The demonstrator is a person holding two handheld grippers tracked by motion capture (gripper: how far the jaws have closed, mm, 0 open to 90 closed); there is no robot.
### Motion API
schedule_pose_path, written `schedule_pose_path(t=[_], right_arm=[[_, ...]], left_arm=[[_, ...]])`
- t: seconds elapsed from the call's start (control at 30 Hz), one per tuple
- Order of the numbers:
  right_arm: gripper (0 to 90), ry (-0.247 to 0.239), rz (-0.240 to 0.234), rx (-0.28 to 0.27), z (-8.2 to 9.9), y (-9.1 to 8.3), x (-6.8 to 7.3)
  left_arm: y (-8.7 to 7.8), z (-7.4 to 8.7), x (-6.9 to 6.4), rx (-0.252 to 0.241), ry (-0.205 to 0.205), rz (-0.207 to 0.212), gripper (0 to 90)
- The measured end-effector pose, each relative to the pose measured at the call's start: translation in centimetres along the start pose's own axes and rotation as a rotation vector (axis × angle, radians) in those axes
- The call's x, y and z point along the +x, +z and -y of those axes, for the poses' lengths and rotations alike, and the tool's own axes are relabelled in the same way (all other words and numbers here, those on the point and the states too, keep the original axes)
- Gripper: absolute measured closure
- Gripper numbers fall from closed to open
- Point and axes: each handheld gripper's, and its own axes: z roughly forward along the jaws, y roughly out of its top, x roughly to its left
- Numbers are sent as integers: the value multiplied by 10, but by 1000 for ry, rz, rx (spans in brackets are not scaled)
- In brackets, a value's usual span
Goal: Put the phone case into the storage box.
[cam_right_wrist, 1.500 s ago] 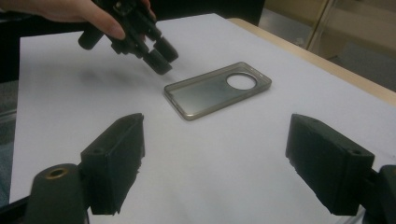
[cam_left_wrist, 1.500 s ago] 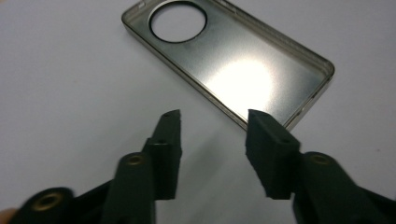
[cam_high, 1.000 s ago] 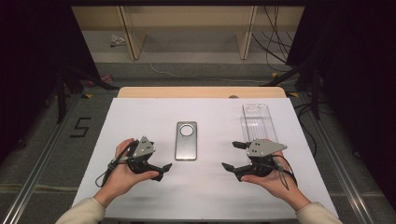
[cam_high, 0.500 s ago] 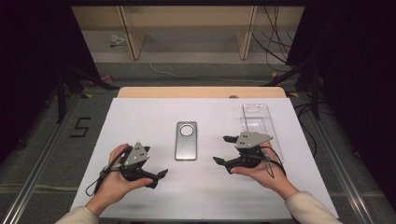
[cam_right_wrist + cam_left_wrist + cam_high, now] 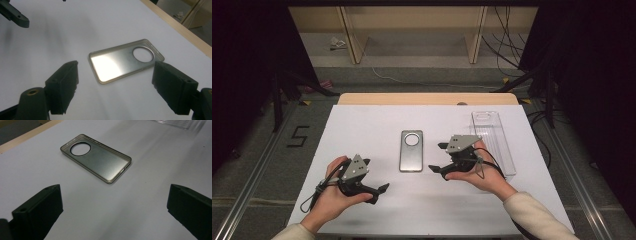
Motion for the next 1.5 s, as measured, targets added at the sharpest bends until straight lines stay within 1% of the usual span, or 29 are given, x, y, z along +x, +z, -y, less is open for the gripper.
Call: schedule_pose_path(t=[0.13,0.33,0.43,0.47,0.63,0.73,0.97,1.03,1.1,1.33,1.5], right_arm=[[222,-18,-14,21,-8,11,-3],[223,-48,-31,55,-21,27,-6],[225,-58,-42,79,-28,37,-7],[225,-63,-44,88,-30,40,-7],[243,-96,-60,155,-37,57,-9],[252,-119,-80,221,-41,66,-10],[281,-176,-100,332,-47,85,-10],[289,-184,-103,355,-47,90,-9],[297,-207,-105,378,-47,95,-8],[302,-226,-109,450,-48,110,-5],[302,-265,-105,503,-50,120,-3]], left_arm=[[-2,0,1,-11,3,-10,4],[-3,1,1,-15,6,-7,6],[-4,1,1,-18,6,-10,9],[-3,1,1,-19,8,-16,12],[-3,1,1,-18,12,-18,14],[-3,1,1,-14,11,-20,15],[-2,2,1,-10,14,-24,19],[-2,2,1,-11,14,-23,19],[-2,2,1,-10,15,-22,20],[-2,2,1,-6,19,-20,22],[-2,2,1,-4,21,-20,22]])
